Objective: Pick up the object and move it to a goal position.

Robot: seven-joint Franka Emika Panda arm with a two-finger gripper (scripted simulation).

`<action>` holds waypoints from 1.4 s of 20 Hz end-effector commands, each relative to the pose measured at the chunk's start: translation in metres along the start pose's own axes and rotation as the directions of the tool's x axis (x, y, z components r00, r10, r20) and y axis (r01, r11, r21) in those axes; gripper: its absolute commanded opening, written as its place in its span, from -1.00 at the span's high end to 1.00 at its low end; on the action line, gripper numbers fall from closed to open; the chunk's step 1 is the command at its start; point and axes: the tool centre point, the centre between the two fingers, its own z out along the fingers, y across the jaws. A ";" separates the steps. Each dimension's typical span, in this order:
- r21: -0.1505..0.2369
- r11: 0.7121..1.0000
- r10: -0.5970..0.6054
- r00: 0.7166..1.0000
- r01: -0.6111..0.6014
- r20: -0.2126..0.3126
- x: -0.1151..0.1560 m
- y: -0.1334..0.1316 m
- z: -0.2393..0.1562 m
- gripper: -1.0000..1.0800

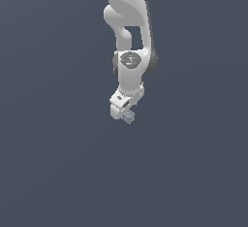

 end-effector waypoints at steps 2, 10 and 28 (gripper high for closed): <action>0.001 1.000 -0.001 1.000 0.001 0.000 0.000 -0.001 0.009 -0.92; 0.001 1.000 -0.005 1.000 0.005 0.000 -0.001 -0.001 0.043 -0.92; -0.001 1.000 -0.004 1.000 0.004 0.000 -0.001 0.000 0.044 1.00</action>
